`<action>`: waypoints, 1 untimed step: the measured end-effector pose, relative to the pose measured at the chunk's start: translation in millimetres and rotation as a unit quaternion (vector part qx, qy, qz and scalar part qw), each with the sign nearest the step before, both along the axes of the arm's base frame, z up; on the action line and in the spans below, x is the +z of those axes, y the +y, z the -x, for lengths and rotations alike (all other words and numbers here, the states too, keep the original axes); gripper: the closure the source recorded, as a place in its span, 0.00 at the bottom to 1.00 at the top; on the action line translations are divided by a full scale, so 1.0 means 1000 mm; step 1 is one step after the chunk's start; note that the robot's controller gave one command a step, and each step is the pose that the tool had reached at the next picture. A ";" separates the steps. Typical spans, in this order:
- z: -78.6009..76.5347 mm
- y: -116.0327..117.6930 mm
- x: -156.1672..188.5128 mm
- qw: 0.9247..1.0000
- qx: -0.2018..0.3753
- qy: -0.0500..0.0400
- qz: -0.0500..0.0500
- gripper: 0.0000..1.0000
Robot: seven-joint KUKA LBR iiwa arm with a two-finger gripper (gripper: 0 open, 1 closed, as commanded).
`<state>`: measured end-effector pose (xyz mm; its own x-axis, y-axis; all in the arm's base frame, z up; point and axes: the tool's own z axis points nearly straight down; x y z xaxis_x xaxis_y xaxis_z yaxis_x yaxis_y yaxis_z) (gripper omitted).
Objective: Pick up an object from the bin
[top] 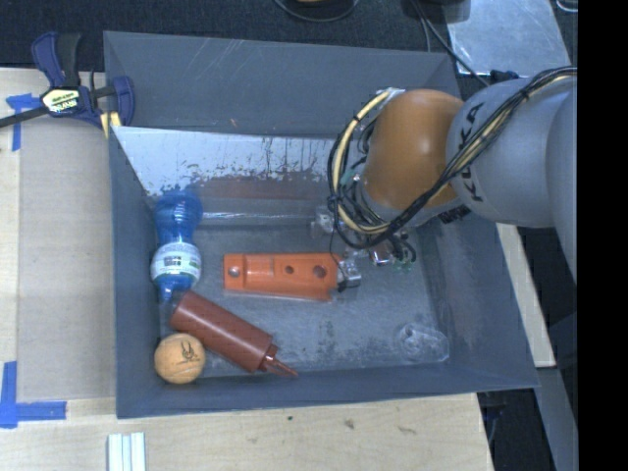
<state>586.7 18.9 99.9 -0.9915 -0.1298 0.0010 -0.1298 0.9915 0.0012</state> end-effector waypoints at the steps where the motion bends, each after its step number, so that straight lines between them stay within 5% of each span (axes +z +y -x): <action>1: 0.027 0.020 -0.030 0.998 -0.061 -0.005 0.001 0.00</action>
Offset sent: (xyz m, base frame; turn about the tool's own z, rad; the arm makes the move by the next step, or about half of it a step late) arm -0.0039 0.0040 -0.0299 -0.0759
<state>559.7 39.0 70.3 -0.9999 -0.0074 -0.0098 -0.0074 1.0000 -0.0011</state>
